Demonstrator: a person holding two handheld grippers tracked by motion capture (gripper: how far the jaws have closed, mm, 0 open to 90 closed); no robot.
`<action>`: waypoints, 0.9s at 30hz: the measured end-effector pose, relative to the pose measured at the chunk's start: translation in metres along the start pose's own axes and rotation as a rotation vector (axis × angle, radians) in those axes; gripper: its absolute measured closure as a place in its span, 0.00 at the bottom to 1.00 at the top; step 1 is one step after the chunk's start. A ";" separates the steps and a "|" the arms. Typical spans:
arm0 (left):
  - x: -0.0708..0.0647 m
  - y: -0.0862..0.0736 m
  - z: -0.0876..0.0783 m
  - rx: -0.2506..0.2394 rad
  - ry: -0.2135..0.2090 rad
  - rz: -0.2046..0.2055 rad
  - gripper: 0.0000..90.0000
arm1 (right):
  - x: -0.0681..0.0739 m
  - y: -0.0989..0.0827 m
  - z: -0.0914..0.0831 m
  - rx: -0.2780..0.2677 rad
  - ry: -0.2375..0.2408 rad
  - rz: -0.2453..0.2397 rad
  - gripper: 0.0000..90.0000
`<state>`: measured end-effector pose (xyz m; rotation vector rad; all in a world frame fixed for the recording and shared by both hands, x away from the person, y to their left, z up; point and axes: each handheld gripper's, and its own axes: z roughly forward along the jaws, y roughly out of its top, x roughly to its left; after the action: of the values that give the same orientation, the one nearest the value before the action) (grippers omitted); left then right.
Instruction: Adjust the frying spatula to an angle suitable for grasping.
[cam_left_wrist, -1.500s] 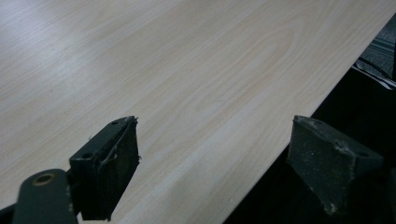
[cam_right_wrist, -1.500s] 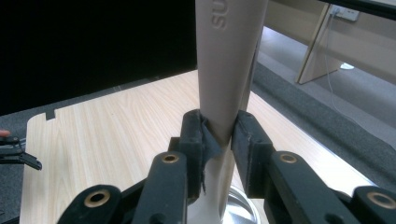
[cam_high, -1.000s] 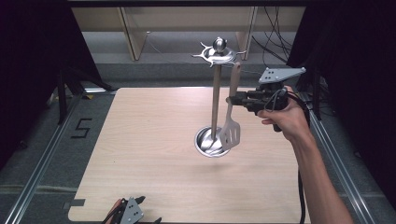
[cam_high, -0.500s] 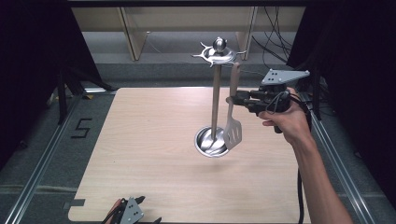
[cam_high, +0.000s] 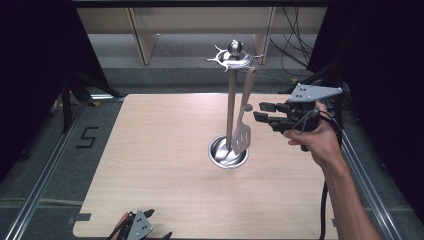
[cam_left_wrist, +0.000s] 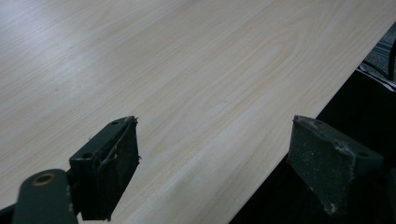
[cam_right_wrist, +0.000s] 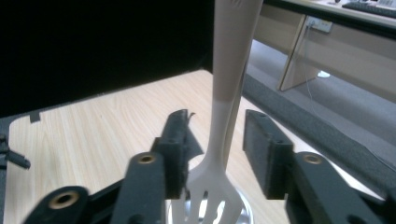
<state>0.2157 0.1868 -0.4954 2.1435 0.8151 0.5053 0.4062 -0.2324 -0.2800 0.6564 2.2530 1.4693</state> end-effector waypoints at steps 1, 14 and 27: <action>0.001 0.000 0.000 -0.018 0.014 0.018 0.17 | 0.002 -0.002 -0.002 0.009 -0.011 0.005 0.61; 0.001 0.000 0.001 -0.027 0.019 0.028 0.17 | 0.022 -0.034 -0.017 0.012 -0.146 -0.017 0.41; 0.000 0.001 0.000 -0.035 0.010 0.014 0.17 | 0.024 -0.069 -0.010 0.036 -0.139 0.025 0.38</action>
<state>0.2162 0.1865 -0.4949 2.1180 0.7917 0.5338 0.3689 -0.2508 -0.3405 0.7757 2.1774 1.3533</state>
